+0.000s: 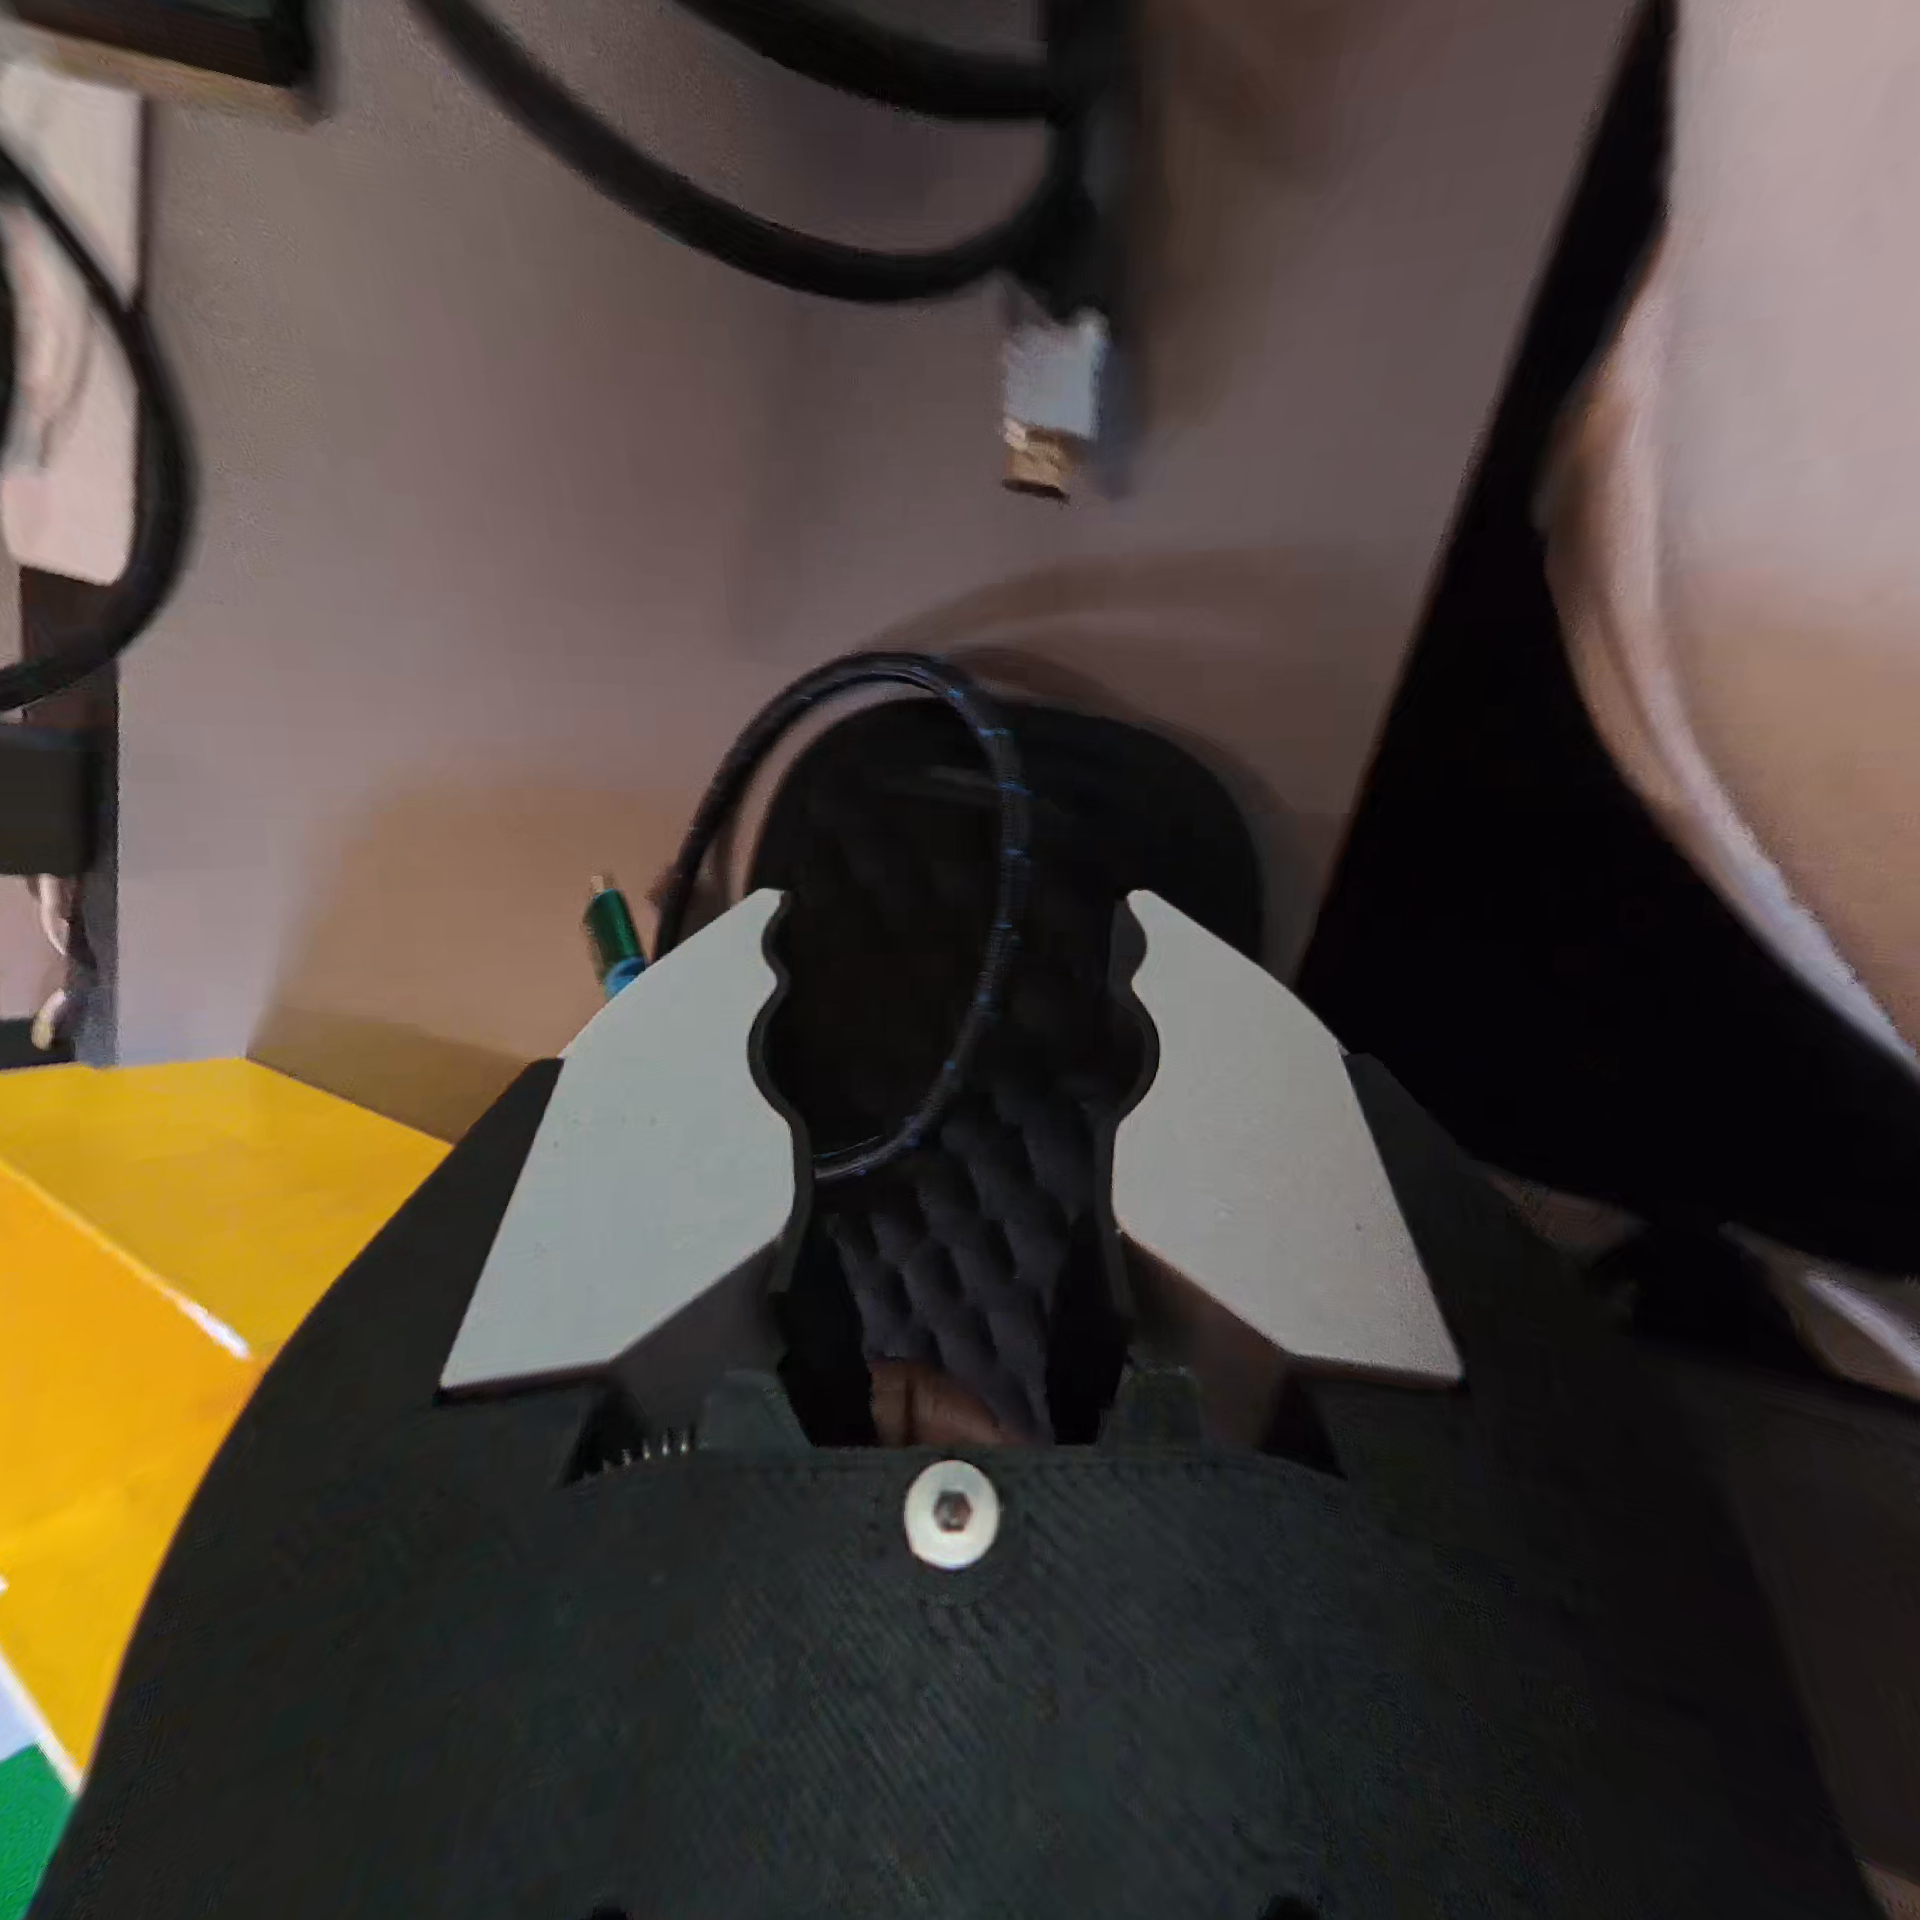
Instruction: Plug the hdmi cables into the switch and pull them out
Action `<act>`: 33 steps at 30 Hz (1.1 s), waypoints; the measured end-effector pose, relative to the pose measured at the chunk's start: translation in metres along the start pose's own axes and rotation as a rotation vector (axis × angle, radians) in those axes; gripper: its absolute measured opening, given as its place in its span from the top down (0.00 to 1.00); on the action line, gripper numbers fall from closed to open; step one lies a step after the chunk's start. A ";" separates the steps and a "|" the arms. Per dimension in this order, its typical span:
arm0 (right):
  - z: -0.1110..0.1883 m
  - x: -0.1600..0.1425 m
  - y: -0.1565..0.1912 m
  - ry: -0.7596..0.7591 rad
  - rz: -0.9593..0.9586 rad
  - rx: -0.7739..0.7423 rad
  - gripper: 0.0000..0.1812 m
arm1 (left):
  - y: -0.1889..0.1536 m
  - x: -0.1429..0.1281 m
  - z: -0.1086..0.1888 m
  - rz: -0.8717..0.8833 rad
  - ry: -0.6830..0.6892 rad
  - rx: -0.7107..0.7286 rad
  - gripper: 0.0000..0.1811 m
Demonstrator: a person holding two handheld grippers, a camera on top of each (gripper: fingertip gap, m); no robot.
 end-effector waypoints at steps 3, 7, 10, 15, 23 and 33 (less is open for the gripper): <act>-0.001 0.001 0.001 0.000 0.006 0.003 0.86 | -0.002 -0.006 -0.009 -0.078 0.026 0.070 0.89; 0.000 0.001 0.001 0.004 0.015 -0.007 0.86 | 0.021 0.016 0.012 0.190 -0.176 0.121 0.96; 0.001 0.002 0.001 0.002 0.017 -0.010 0.86 | 0.054 0.031 0.048 0.638 -0.508 0.066 0.97; 0.001 0.002 0.001 0.003 0.015 -0.009 0.87 | 0.085 -0.016 0.059 1.318 -0.872 -0.034 0.97; 0.001 0.000 -0.001 0.004 -0.001 -0.015 0.86 | 0.063 -0.090 0.036 1.710 -0.834 0.057 0.97; 0.001 -0.001 -0.002 0.004 -0.008 -0.017 0.86 | 0.052 -0.120 0.057 1.498 -0.499 0.401 0.72</act>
Point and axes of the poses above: each gripper's, where its closed fingertips meet, z back along the fingers, x out of its top, y = z × x across the jaws, the point moved 7 cm from there along z, back along the fingers, and after that the axes turned 11 degrees about z, right-handed, at the moved point
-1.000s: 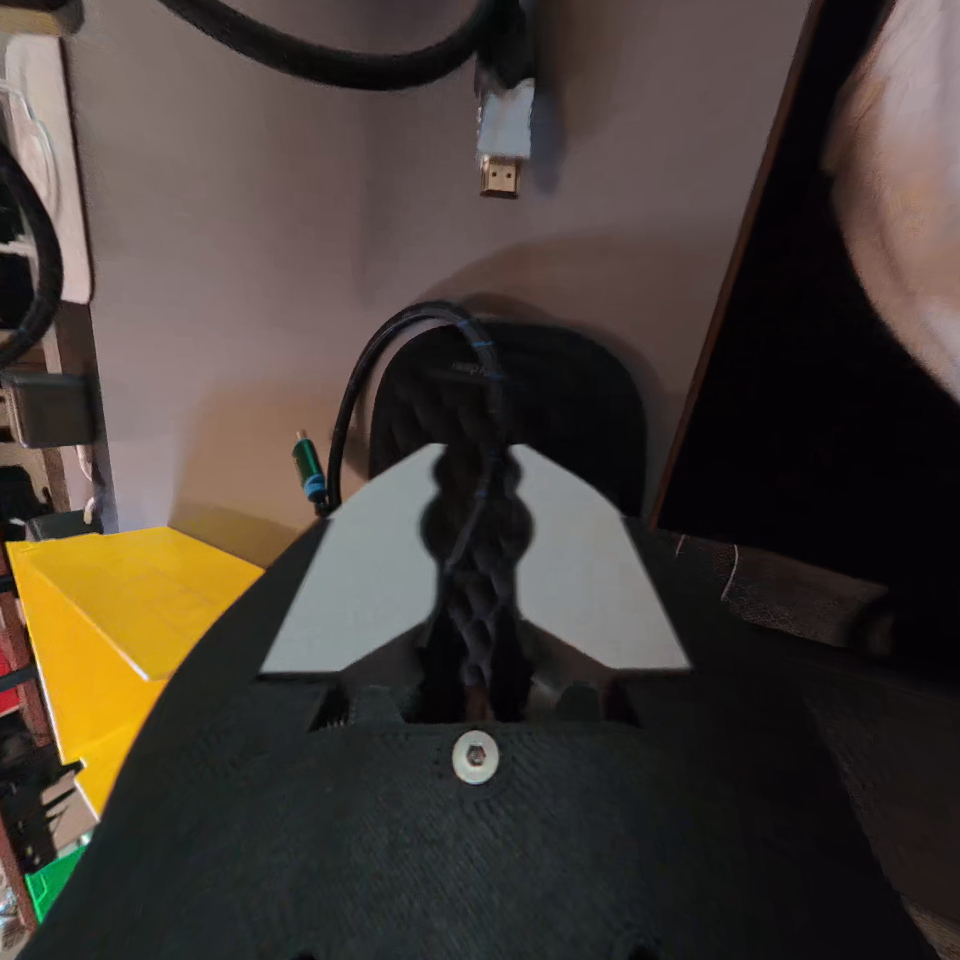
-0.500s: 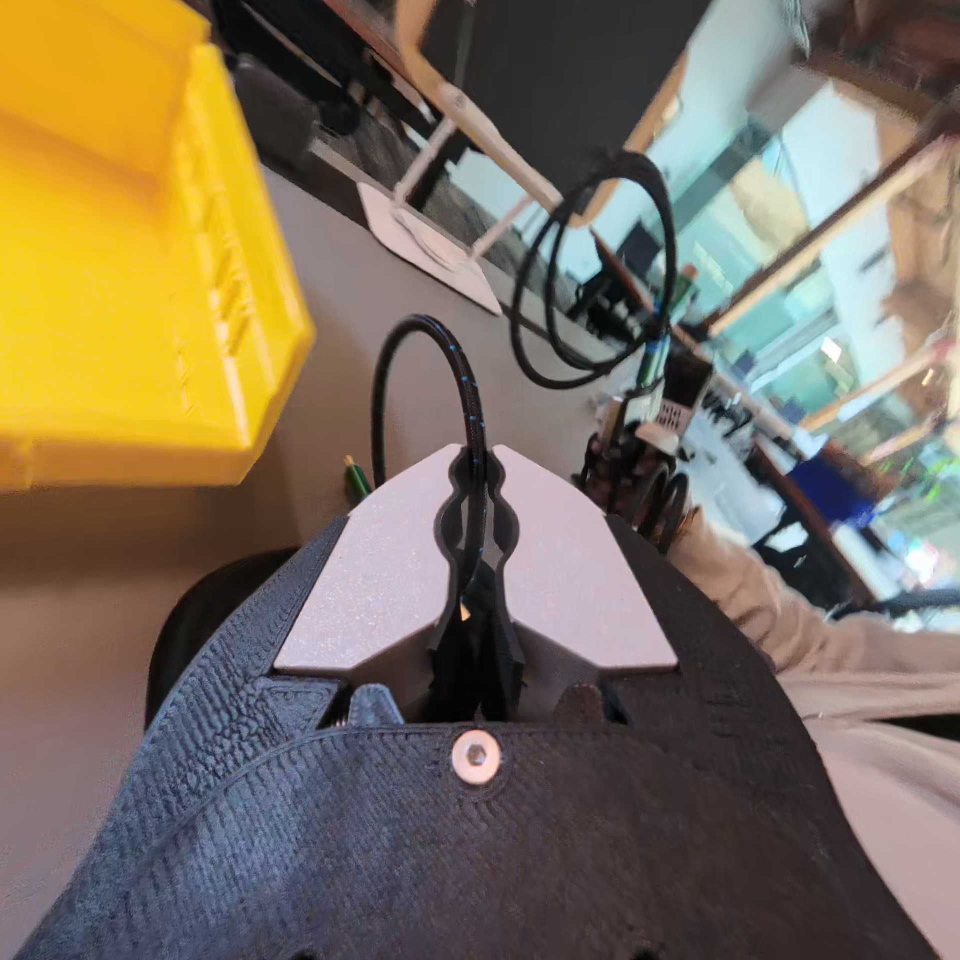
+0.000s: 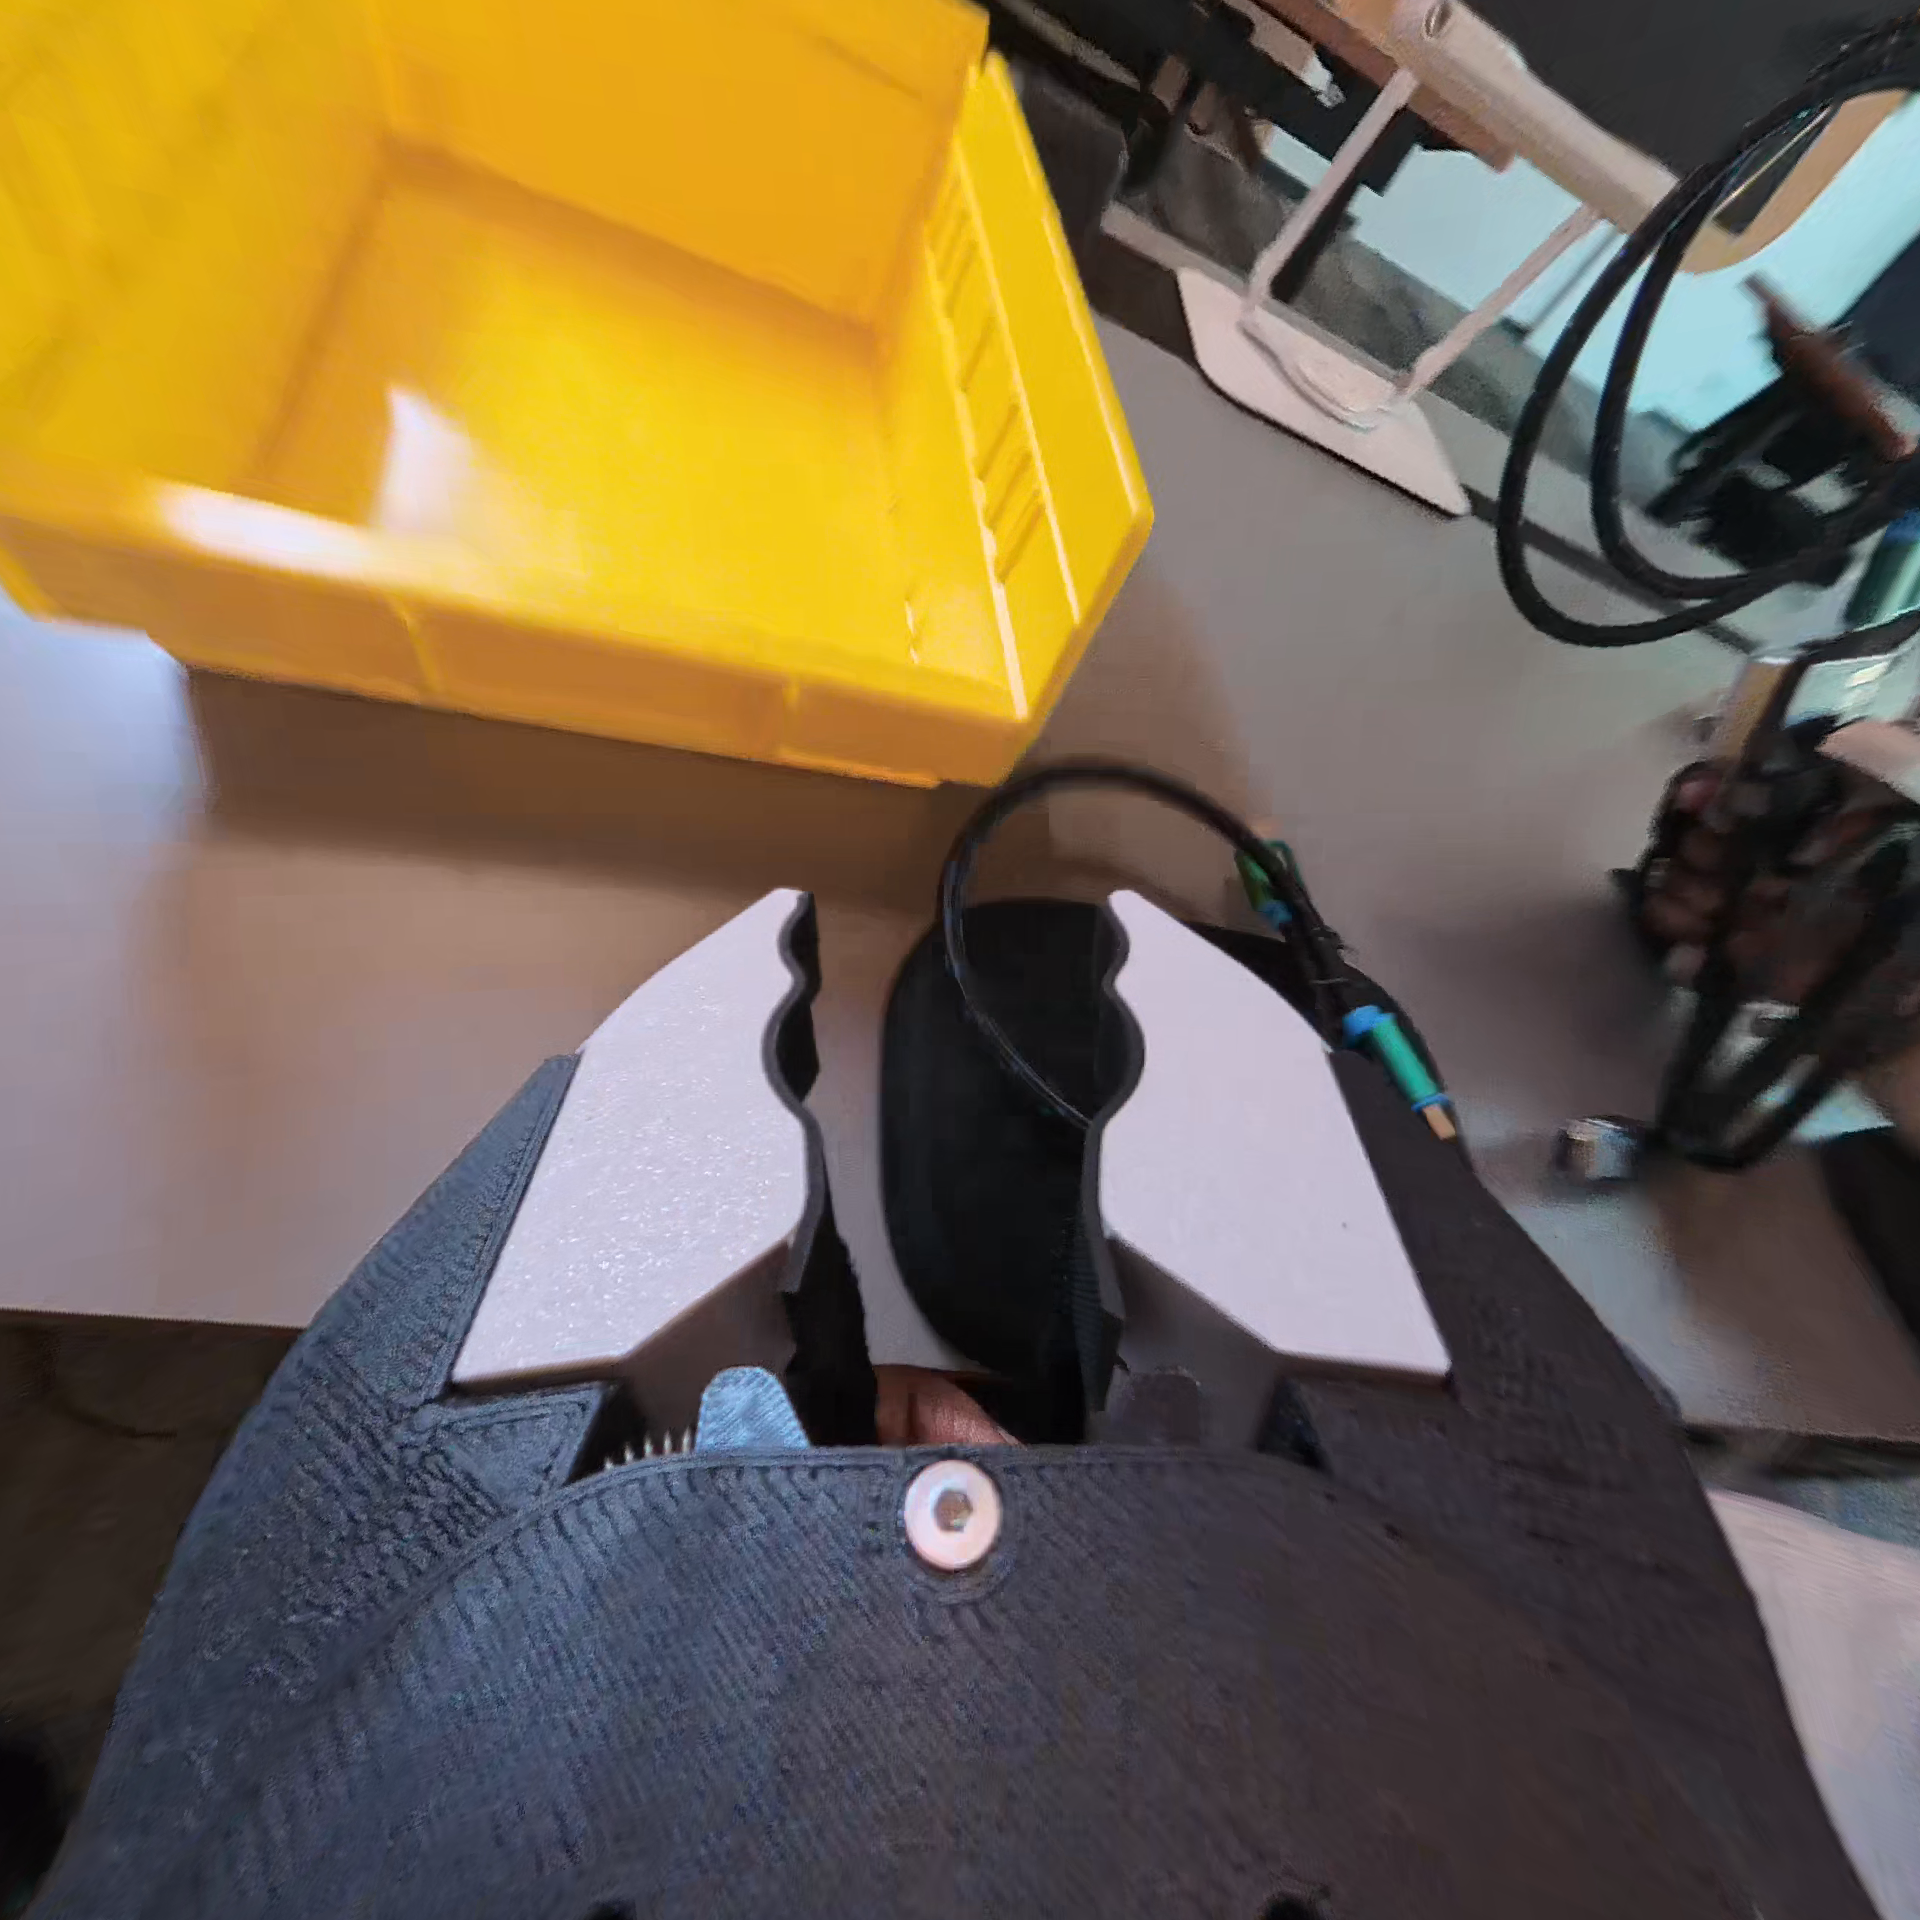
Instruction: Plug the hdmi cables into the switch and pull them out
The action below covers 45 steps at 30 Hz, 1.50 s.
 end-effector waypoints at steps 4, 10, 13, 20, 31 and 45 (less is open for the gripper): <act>0.000 0.000 0.000 0.003 -0.002 0.002 0.86 | -0.050 0.017 0.000 -0.368 -0.081 0.020 0.72; 0.000 0.000 0.000 0.003 0.001 0.004 0.86 | -0.110 0.009 -0.060 -0.486 0.221 -0.144 0.75; 0.000 0.001 0.001 0.005 0.007 -0.001 0.86 | -0.104 -0.008 -0.098 -0.385 0.501 -0.153 0.75; 0.002 0.001 0.000 0.000 0.006 -0.005 0.86 | -0.091 -0.029 -0.123 -0.200 0.642 -0.068 0.74; 0.004 0.008 0.004 -0.025 0.011 0.020 0.87 | -0.090 -0.041 -0.139 -0.183 0.669 -0.020 0.87; 0.002 -0.001 0.002 0.006 -0.138 0.114 0.87 | -0.163 -0.020 -0.093 -1.439 0.164 -0.115 0.89</act>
Point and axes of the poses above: each gripper's, where its closed fingertips meet, z back along the fingers, x out of its top, y = z × x across the jaws, the point moved 7 cm from there along z, back along the fingers, and after that the axes turned 11 degrees about z, right-handed, at the moved point
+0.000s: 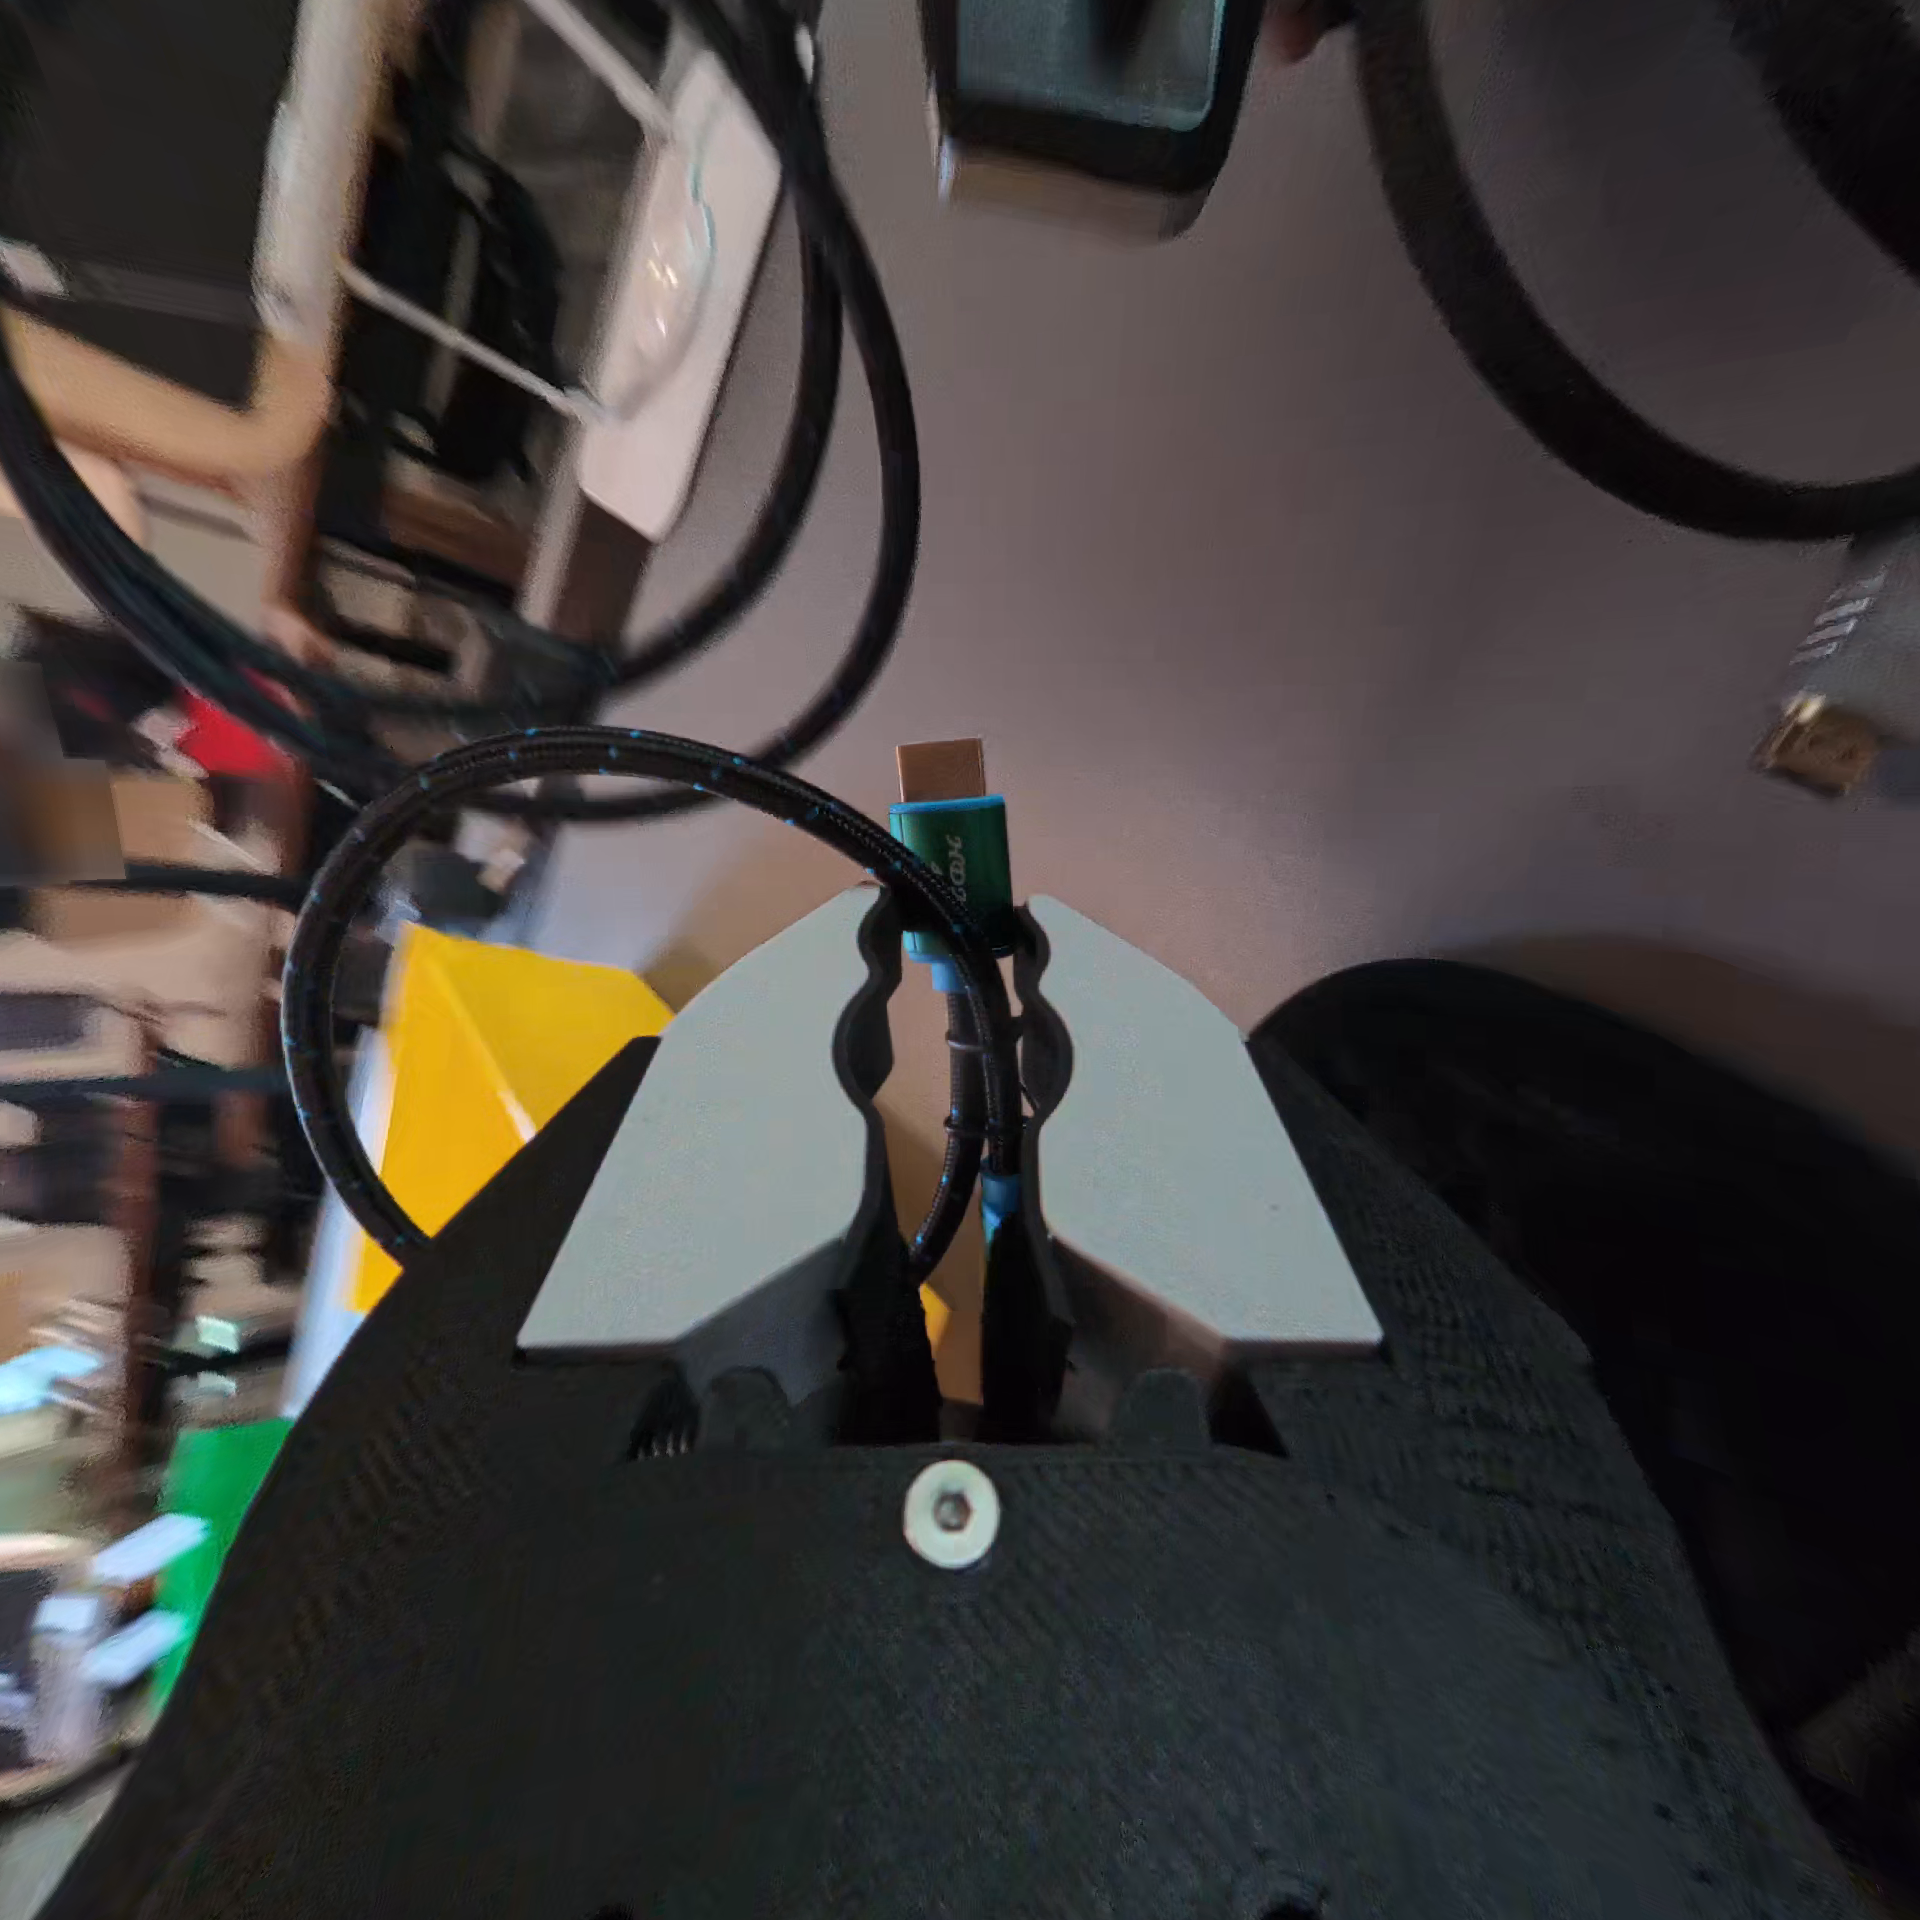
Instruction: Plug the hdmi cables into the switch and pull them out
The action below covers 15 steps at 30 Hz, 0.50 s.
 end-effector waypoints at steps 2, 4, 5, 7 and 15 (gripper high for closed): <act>-0.002 -0.004 0.000 0.049 -0.039 0.034 0.87 | -0.003 0.011 0.005 -0.111 -0.062 -0.016 0.89; -0.005 -0.011 -0.001 0.121 -0.103 0.046 0.87 | -0.006 0.016 0.008 -0.212 -0.098 -0.032 0.89; -0.007 -0.015 -0.002 0.161 -0.140 0.051 0.87 | -0.006 0.018 0.009 -0.273 -0.099 -0.024 0.89; -0.012 -0.022 -0.002 0.246 -0.196 0.081 0.87 | -0.008 0.020 0.010 -0.381 -0.088 -0.041 0.89; -0.039 -0.043 0.011 0.441 -0.346 0.235 0.87 | -0.022 0.025 0.009 -0.555 -0.030 -0.246 0.89</act>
Point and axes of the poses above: each gripper's, where its closed fingertips meet, z back along the fingers, x out of its top, y = z × x across the jaws, the point moved 7 cm from there along z, back along the fingers, and after that the axes turned 11 degrees about z, right-handed, at the moved point
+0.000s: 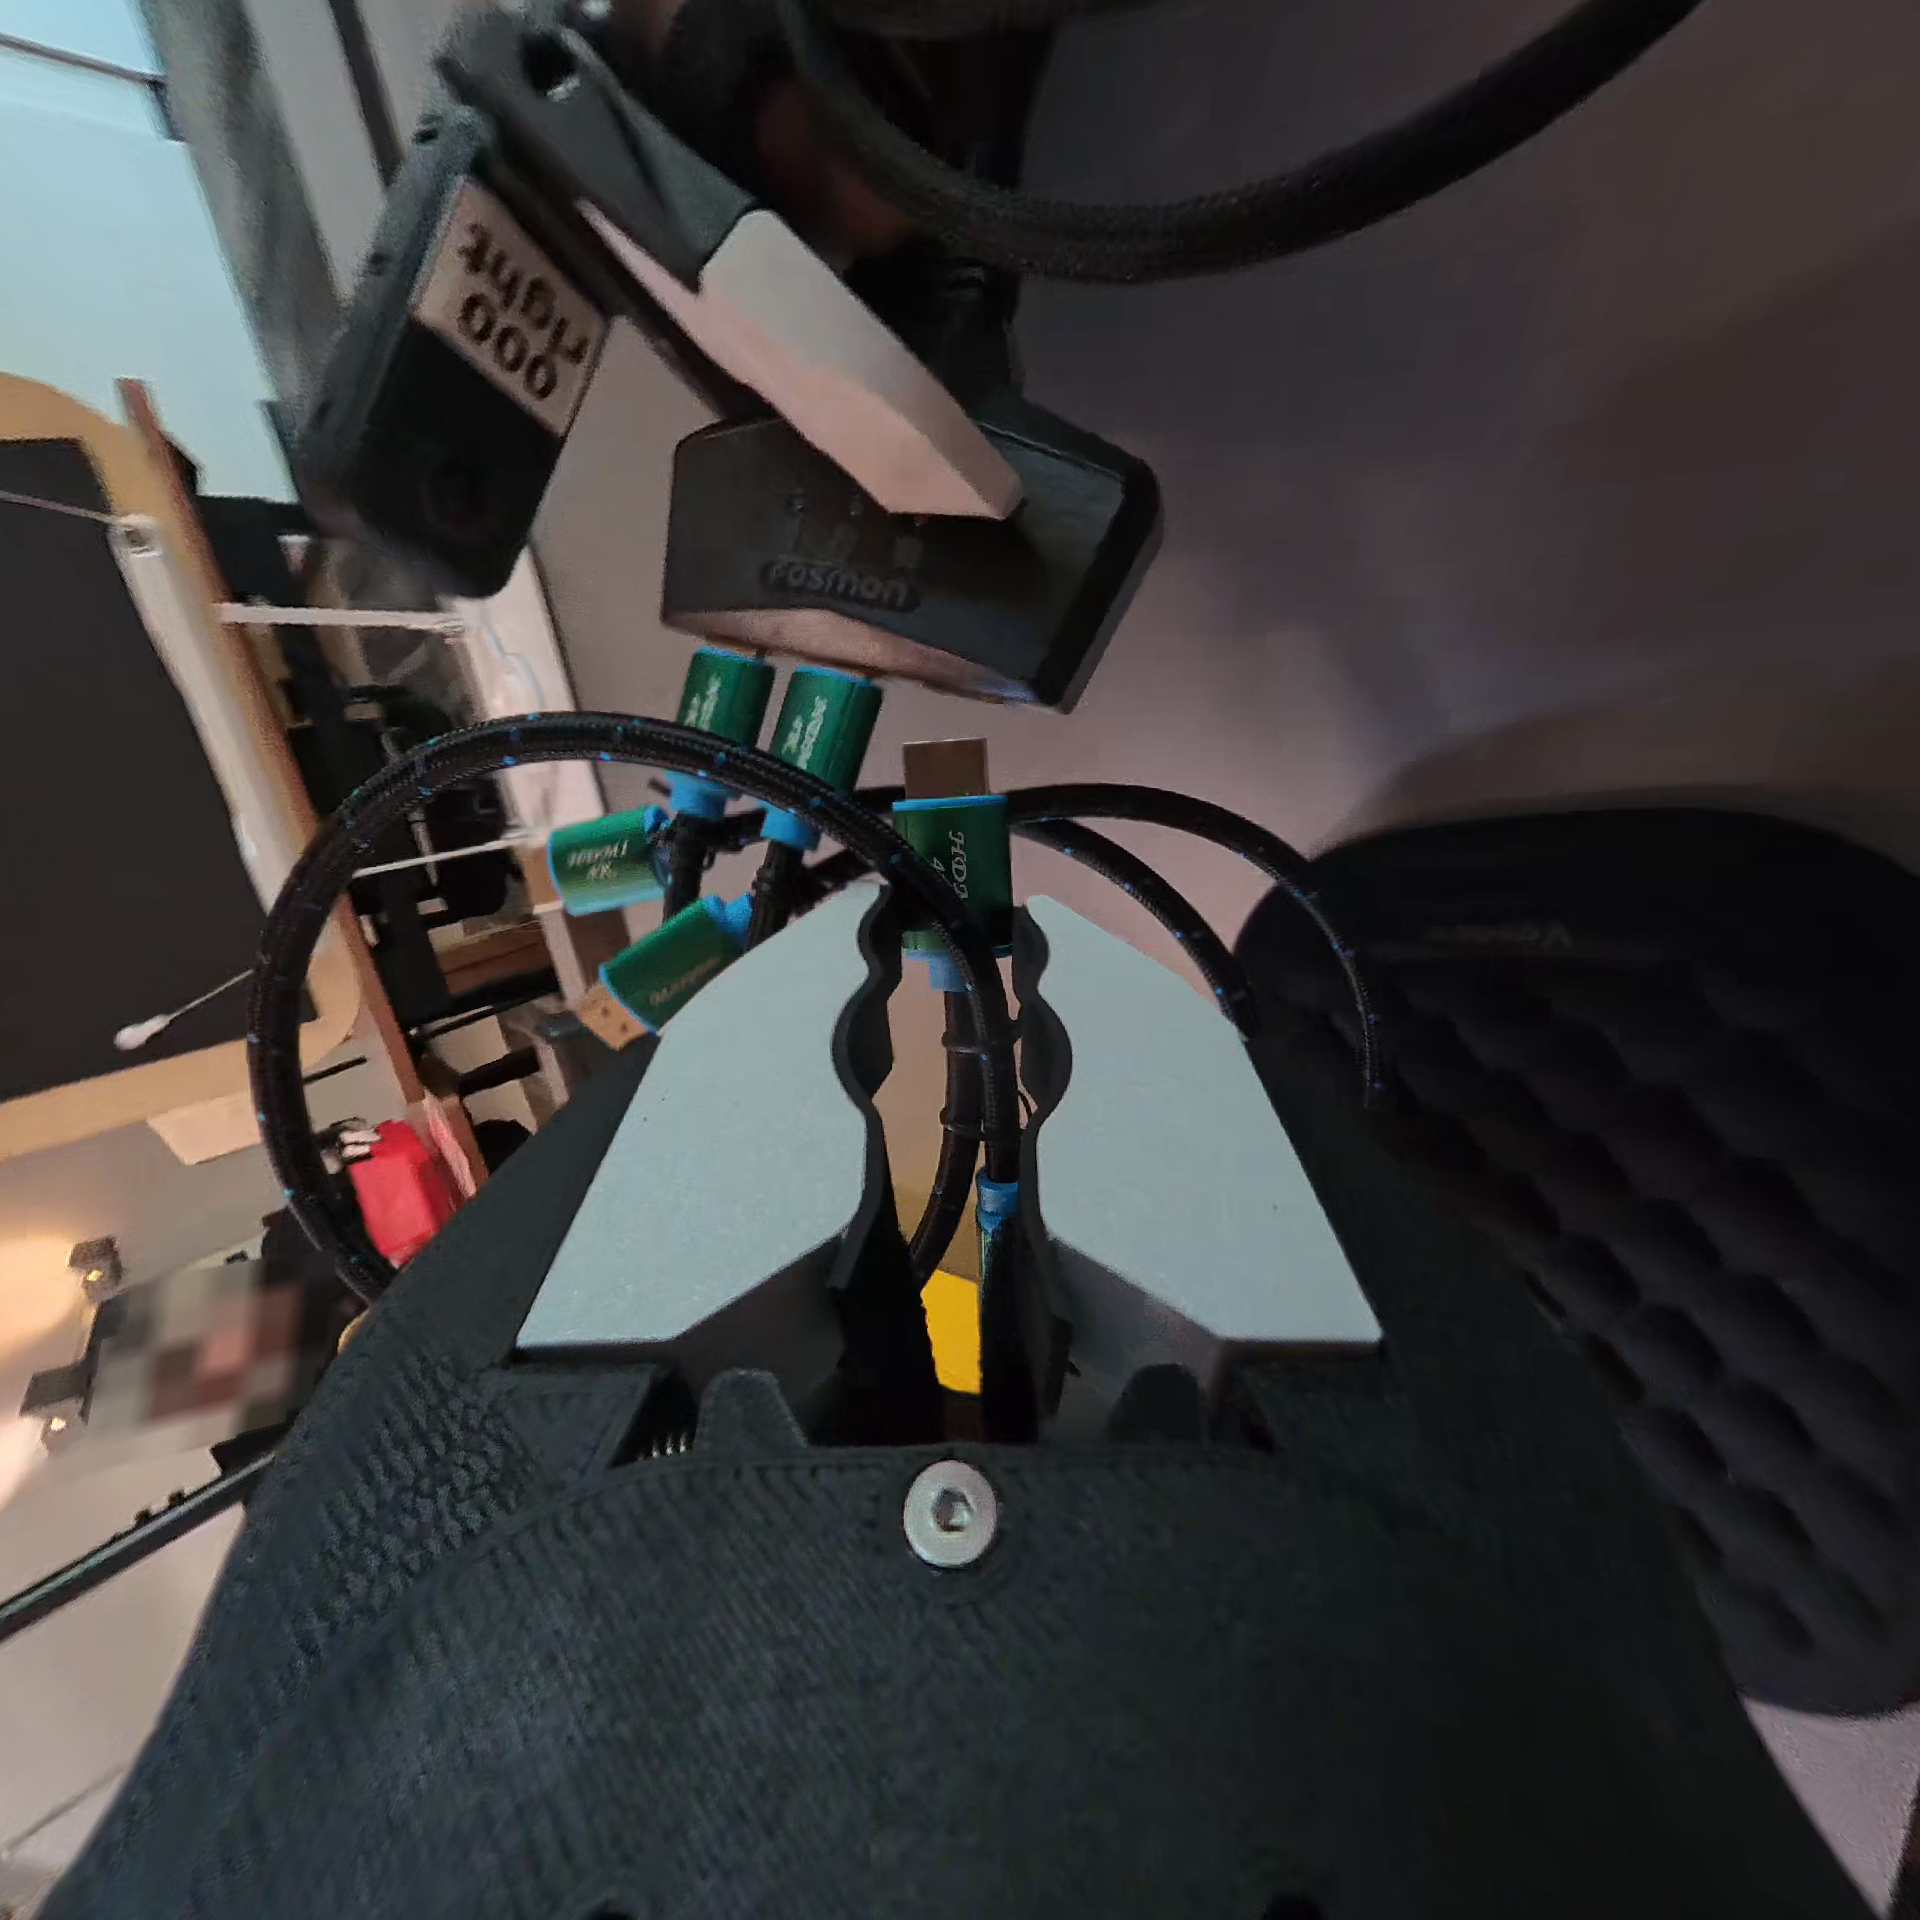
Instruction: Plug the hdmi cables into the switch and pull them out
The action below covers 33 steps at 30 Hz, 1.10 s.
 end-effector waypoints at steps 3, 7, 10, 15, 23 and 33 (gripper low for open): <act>-0.007 -0.001 -0.001 0.056 -0.030 -0.002 0.87 | -0.006 0.001 -0.008 -0.027 0.053 -0.051 0.89; -0.009 0.001 -0.001 0.095 -0.045 -0.004 0.87 | -0.005 0.000 -0.009 -0.007 0.054 -0.103 0.89; -0.010 0.002 0.001 0.127 -0.044 -0.005 0.87 | -0.006 0.000 -0.008 -0.027 0.048 -0.162 0.89; -0.011 0.003 0.002 0.193 -0.038 -0.016 0.87 | 0.002 0.000 -0.006 0.003 0.001 -0.259 0.89; -0.012 0.004 0.002 0.217 -0.020 -0.025 0.87 | 0.006 0.002 -0.004 0.003 -0.031 -0.295 0.89; -0.012 -0.001 0.001 0.177 -0.022 -0.001 0.88 | 0.002 0.007 -0.007 -0.058 -0.067 -0.361 0.89</act>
Point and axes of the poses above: each gripper's, where its closed fingertips meet, z back along the fingers, x out of its top, y = z × x across the jaws, the point moved 7 cm from there along z, back along the fingers, and after that the axes turned 11 degrees about z, right-handed, at the moved point
